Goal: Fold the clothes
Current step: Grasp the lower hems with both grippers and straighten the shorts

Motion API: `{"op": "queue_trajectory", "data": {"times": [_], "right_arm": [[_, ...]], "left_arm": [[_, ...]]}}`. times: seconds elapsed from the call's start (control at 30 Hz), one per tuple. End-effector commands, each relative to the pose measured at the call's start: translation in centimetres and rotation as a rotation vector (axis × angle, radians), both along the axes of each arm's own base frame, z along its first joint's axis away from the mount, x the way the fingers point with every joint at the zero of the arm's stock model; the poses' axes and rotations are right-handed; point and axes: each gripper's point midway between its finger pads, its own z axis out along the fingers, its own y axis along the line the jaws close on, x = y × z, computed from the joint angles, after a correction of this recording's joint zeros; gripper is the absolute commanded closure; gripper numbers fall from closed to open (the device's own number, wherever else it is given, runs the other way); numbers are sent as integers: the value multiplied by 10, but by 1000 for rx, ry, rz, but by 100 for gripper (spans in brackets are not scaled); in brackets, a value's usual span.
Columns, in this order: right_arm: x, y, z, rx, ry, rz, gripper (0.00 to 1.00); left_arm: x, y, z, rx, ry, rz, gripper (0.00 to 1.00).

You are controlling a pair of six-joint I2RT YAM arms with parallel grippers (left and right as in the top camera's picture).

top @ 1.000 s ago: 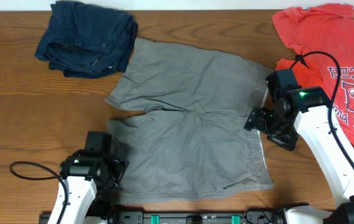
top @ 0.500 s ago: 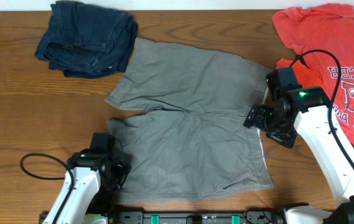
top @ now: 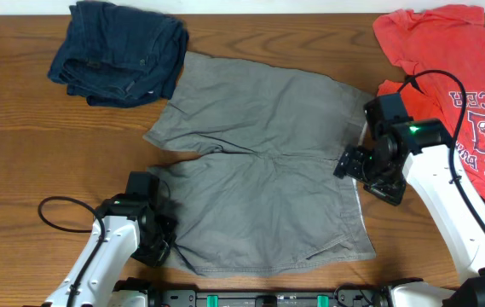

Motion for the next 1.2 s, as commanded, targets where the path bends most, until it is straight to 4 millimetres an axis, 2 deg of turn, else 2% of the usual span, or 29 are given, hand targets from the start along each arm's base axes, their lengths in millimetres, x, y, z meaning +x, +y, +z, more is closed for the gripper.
{"op": "queue_trajectory", "data": {"times": [0.0, 0.13, 0.37, 0.47, 0.63, 0.87, 1.17], "right_arm": [[-18, 0, -6, -4, 65, -43, 12], [-47, -4, -22, -23, 178, -98, 13], [-95, 4, -57, 27, 347, -207, 18], [-102, 11, -72, 69, 356, -236, 23], [-101, 19, -95, 101, 308, -233, 26], [-116, 14, -111, 49, 314, -223, 28], [-135, 5, -123, -14, 337, -203, 39]], "left_arm": [[-28, 9, -13, 50, 99, -5, 94], [-24, 9, -14, 46, 83, -24, 94], [-24, 10, -14, 54, 81, -28, 94], [-24, 11, -14, 57, 81, -28, 94], [-24, 11, -14, 57, 81, -29, 94], [-24, 11, -14, 56, 81, -32, 94], [-24, 11, -14, 56, 81, -31, 94]]}}
